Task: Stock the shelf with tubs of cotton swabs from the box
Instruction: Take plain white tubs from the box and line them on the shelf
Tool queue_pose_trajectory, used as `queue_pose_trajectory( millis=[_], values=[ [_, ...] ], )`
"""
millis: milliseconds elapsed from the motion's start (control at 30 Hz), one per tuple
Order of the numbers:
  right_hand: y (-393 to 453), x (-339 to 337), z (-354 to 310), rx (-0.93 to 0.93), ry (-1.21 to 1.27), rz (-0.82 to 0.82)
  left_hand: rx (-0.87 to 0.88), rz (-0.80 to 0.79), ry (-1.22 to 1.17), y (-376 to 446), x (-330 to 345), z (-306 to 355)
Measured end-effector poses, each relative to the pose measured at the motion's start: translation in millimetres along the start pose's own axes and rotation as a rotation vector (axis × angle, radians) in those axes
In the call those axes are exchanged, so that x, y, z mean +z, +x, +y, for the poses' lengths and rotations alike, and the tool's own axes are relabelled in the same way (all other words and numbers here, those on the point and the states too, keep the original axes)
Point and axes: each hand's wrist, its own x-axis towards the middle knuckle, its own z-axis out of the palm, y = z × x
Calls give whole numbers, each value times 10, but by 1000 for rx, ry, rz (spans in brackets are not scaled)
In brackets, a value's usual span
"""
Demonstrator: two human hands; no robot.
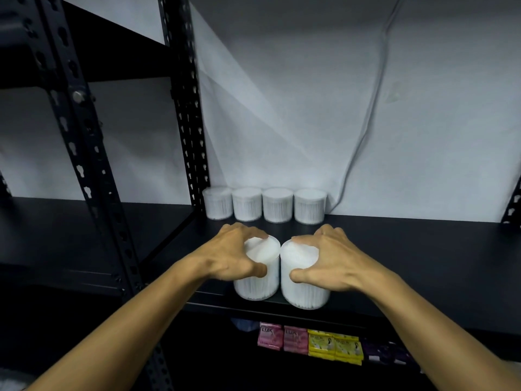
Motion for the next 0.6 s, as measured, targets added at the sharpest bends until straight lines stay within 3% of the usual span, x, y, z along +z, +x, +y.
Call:
queue_pose_trajectory(
  millis=[267,600],
  values=[
    [-40,87,43,12,17,65,50,28,-53,-51,113,-98],
    [-418,357,237,28,156,306,0,461,-105,-409,570,-140]
  ],
)
